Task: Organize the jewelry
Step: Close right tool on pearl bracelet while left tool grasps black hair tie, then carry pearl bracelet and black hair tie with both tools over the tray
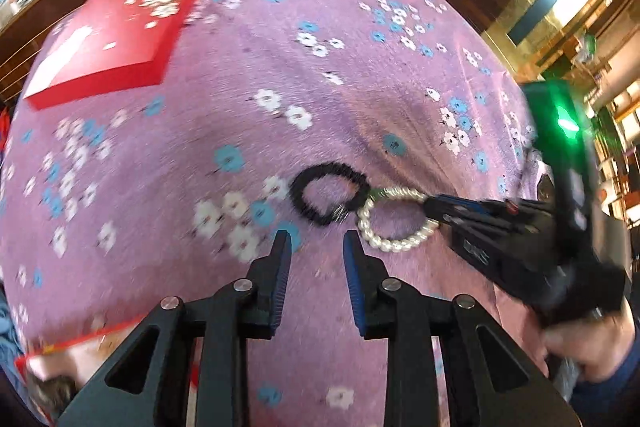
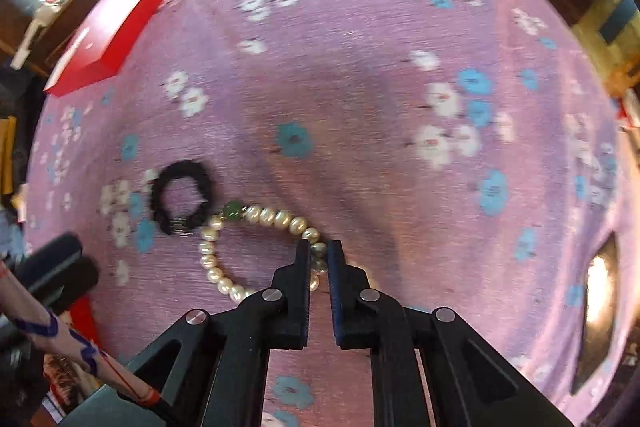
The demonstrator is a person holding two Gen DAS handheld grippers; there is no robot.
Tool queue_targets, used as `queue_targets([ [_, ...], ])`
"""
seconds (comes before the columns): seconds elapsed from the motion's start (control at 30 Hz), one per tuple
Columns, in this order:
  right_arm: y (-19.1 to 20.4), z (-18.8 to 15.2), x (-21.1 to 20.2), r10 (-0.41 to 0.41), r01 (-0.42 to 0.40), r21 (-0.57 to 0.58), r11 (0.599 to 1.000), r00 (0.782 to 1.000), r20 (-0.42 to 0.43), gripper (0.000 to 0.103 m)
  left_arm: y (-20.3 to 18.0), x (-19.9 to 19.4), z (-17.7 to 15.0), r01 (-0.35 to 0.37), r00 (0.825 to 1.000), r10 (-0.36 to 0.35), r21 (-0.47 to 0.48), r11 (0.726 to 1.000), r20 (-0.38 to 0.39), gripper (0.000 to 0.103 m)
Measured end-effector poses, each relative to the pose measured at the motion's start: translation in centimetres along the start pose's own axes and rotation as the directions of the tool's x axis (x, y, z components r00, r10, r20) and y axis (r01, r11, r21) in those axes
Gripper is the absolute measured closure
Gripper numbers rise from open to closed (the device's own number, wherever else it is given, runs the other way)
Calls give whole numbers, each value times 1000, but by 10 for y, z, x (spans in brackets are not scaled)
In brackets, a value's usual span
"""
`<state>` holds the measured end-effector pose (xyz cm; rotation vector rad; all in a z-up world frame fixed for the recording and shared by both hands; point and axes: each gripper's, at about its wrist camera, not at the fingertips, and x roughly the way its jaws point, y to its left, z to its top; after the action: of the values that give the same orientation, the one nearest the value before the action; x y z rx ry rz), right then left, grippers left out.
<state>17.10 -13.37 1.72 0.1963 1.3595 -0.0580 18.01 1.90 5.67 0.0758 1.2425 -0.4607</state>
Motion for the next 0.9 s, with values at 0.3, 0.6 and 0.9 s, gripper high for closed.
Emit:
queue_targets([
  [0.3, -57, -26, -36, 33, -38, 114, 993, 998, 46, 95, -29, 61, 20, -59, 996, 65, 96, 994, -64, 78],
  [0.6, -61, -46, -53, 130, -138, 131, 982, 989, 68, 95, -35, 70, 23, -116, 993, 116, 83, 990, -1, 99],
  [0.9, -33, -68, -75, 229, -234, 68, 970, 971, 73, 95, -13, -10, -6, 13, 997, -14, 21, 1000, 79, 99],
])
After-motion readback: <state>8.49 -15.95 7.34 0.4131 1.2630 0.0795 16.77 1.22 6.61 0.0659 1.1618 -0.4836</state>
